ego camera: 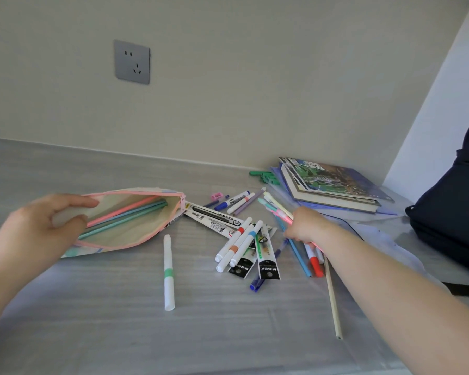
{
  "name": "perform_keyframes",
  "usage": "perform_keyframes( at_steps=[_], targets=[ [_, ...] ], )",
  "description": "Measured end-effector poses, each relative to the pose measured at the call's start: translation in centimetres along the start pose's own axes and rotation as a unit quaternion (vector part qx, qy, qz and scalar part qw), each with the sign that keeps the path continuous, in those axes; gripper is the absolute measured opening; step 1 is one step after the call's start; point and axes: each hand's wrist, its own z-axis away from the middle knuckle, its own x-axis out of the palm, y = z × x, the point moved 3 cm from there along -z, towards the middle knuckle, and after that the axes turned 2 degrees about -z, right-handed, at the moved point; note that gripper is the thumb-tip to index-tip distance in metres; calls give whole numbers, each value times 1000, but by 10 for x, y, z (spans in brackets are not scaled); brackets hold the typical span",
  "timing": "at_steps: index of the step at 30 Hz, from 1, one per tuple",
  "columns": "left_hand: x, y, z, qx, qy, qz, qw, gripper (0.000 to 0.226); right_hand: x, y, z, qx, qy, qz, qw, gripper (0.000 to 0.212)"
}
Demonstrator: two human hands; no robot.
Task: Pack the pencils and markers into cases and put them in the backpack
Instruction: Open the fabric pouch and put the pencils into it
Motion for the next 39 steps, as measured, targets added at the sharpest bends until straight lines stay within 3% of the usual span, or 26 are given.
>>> perform_keyframes(
  at_steps=[5,11,17,22,24,26,30,34,36,39],
  targets=[
    [-3,5,2,-28,7,-7,1000,31,-2,-9,2,11,-23,17,1000,33],
    [-6,14,6,-44,3,-17,999,32,-8,-7,2,27,-37,-55,997,25],
    [-5,15,8,-48,-1,-11,999,31,-44,-9,9,-47,44,-266,962,23],
    [-11,22,12,-57,-5,-8,998,31,-70,-33,30,-143,135,-335,921,39],
    [-16,37,16,-55,-13,-6,998,29,-73,-50,39,-196,159,-372,893,39],
    [-18,57,23,-48,-33,4,998,36,-71,-71,46,-252,162,-448,842,36],
    [-14,73,23,-51,-61,-42,996,53,-65,-117,58,-342,101,-617,702,33],
    [-22,84,17,-79,-102,-31,991,52,-65,-164,67,-358,32,-756,546,33],
    [-28,84,13,-97,-124,3,987,57,-63,-187,67,-360,32,-768,529,34],
    [-36,74,5,-119,-147,19,982,57,-45,-216,65,-371,37,-722,583,35]
  ],
)
